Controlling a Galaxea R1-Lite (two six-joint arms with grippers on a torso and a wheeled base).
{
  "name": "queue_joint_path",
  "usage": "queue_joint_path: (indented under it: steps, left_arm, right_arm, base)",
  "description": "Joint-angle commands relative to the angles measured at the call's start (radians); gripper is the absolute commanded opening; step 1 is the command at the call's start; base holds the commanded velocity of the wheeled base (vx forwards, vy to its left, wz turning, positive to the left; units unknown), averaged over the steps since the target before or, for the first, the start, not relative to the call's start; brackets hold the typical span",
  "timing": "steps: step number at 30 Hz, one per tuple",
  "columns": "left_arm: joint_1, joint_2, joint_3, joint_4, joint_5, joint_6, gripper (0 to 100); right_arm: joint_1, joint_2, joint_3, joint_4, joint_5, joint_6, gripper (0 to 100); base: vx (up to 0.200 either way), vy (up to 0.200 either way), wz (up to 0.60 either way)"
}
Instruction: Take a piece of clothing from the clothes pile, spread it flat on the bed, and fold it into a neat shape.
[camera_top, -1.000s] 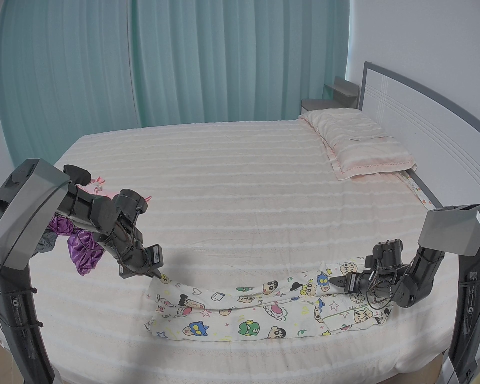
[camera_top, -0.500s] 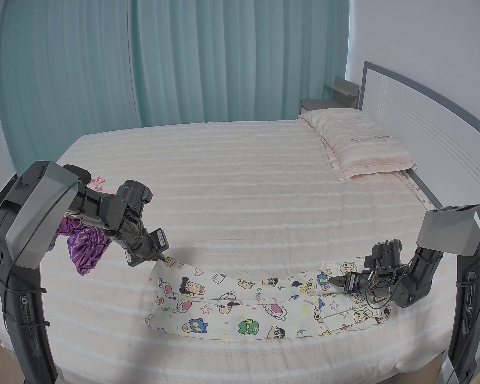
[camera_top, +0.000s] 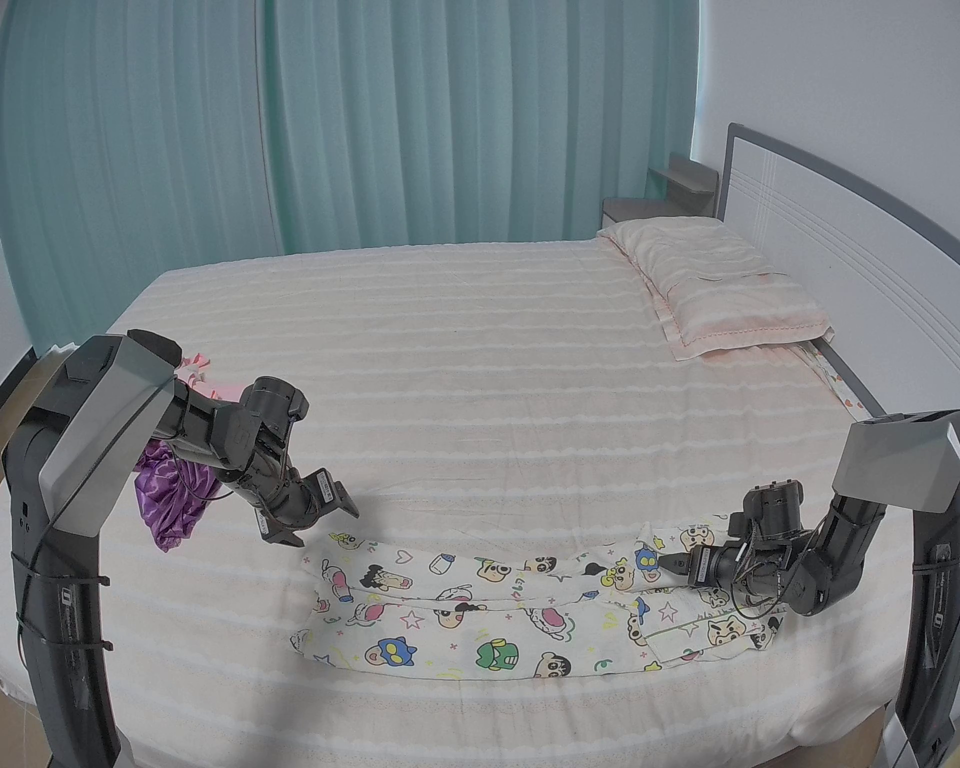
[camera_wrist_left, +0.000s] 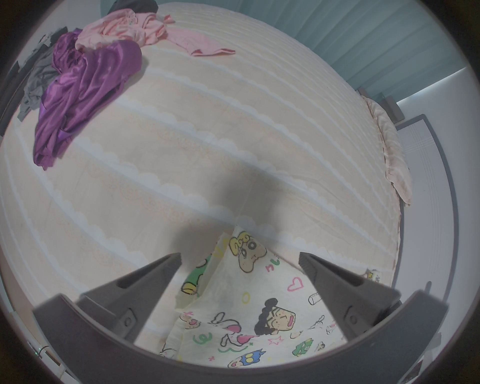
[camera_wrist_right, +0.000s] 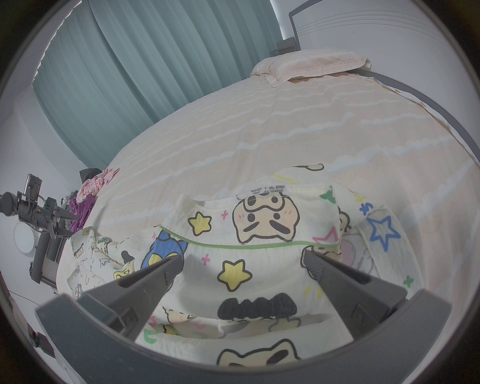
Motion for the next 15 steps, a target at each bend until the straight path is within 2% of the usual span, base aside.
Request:
queue_joint_path:
  steps: [1, 3, 6, 7, 10, 15]
  left_arm:
    - [0.009, -0.021, 0.032, -0.001, -0.085, 0.007, 100]
    - [0.01, -0.033, 0.038, -0.001, -0.128, 0.016, 100]
    - [0.01, -0.033, 0.038, -0.001, -0.137, 0.028, 100]
    - [0.013, -0.031, 0.054, -0.001, -0.143, 0.097, 100]
    - [0.017, -0.031, 0.08, -0.009, -0.144, 0.165, 100]
    - [0.017, -0.031, 0.132, -0.075, -0.149, 0.192, 100]
  right_arm:
    - [0.0, 0.002, 0.0, 0.0, 0.001, 0.0, 100]
    - [0.0, 0.002, 0.002, 0.0, 0.001, 0.0, 100]
    - [0.0, 0.002, 0.002, 0.0, 0.001, 0.0, 100]
    - [0.0, 0.0, 0.003, 0.0, 0.001, 0.0, 100]
    - [0.0, 0.0, 0.002, 0.0, 0.001, 0.0, 100]
    - [0.0, 0.0, 0.002, 0.0, 0.001, 0.0, 100]
  base:
    - [0.0, 0.0, 0.0]
    - [0.0, 0.0, 0.0]
    - [0.0, 0.0, 0.0]
    - [0.0, 0.0, 0.0]
    - [0.0, 0.0, 0.0]
    - [0.0, 0.0, 0.0]
